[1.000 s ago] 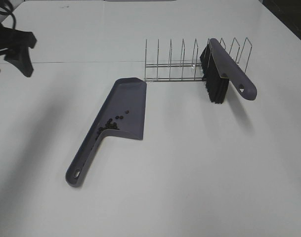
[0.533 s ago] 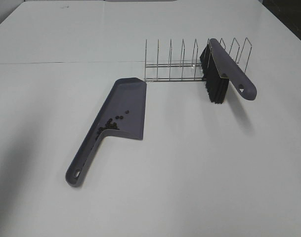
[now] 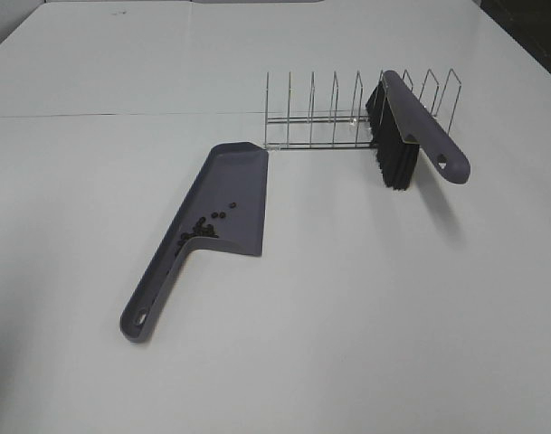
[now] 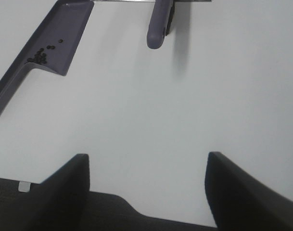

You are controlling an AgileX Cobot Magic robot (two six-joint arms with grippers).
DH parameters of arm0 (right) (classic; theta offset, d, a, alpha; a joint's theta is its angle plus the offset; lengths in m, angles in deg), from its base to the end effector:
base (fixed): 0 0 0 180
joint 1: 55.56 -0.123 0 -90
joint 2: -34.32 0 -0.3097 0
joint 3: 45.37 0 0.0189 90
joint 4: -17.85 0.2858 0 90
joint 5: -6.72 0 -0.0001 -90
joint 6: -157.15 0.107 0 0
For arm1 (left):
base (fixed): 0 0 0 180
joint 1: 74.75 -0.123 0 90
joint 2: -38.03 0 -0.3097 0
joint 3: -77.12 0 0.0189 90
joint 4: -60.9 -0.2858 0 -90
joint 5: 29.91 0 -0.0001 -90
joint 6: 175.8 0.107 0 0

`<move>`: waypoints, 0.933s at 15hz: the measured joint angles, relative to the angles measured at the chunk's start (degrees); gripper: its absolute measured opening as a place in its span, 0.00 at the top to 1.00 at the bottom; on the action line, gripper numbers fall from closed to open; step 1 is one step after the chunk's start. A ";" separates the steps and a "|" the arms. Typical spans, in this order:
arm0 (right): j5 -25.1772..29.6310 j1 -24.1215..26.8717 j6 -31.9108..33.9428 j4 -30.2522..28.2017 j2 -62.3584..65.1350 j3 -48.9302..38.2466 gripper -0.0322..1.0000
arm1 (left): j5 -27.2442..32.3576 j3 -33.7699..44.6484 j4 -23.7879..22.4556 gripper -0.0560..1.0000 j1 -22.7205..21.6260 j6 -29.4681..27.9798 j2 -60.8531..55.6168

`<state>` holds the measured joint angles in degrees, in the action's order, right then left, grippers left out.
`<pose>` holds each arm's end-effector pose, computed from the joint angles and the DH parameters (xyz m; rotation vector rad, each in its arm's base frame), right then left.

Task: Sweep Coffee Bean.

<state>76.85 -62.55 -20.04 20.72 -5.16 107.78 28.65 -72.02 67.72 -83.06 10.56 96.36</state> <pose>0.0874 0.0158 0.3744 -0.0891 2.3833 0.1454 0.1796 0.0153 0.3196 -0.0858 2.5671 -0.0576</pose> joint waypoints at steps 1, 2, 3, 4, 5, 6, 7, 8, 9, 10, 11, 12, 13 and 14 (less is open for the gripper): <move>0.00 0.00 0.00 0.00 0.00 0.00 0.42 | 0.00 0.00 0.00 0.36 0.00 0.00 0.00; 0.00 0.00 0.00 -1.20 4.93 -3.67 0.42 | -0.11 5.44 0.29 0.36 0.00 -0.29 -8.59; 0.00 0.00 0.00 -2.86 7.22 -5.39 0.42 | 0.00 7.45 -0.11 0.36 0.00 -0.80 -12.32; 0.00 0.00 0.00 -4.93 9.45 -7.16 0.42 | 0.00 9.28 -0.80 0.36 0.00 -1.72 -15.58; 0.00 -0.06 0.00 -6.82 11.80 -8.42 0.42 | -0.11 11.17 -2.06 0.36 0.52 -3.21 -17.59; 0.06 -0.06 0.00 -7.91 13.75 -9.45 0.42 | -0.69 12.49 -3.09 0.36 2.35 -4.41 -18.91; 0.11 -0.06 0.00 -8.48 15.70 -10.31 0.42 | -1.66 13.41 -3.72 0.36 4.64 -4.93 -19.71; 0.06 -0.06 0.00 -8.48 17.25 -11.12 0.42 | -2.41 13.64 -4.01 0.36 6.53 -5.04 -20.40; 0.00 -0.06 0.00 -8.48 18.62 -11.92 0.42 | -3.04 13.87 -4.07 0.36 7.45 -5.10 -21.37; -0.11 -0.06 0.00 -8.42 19.25 -12.38 0.42 | -3.09 13.92 -4.13 0.36 7.62 -5.10 -22.12; -0.52 -0.06 0.00 -8.37 20.40 -13.52 0.42 | -3.09 13.92 -4.18 0.36 7.79 -5.56 -23.89; -1.03 -0.06 0.00 -8.31 21.83 -15.13 0.42 | -3.09 14.04 -4.18 0.36 7.79 -5.73 -25.90; -1.60 -0.06 0.00 -8.08 23.66 -17.30 0.42 | -3.50 14.73 -4.64 0.36 7.79 -5.79 -28.25; -1.78 -0.06 0.00 -7.16 26.47 -20.23 0.42 | -3.90 15.76 -5.21 0.36 7.79 -6.82 -31.68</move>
<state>75.07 -62.61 -20.04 13.56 21.31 87.56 24.75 -56.27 62.51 -75.27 3.74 64.68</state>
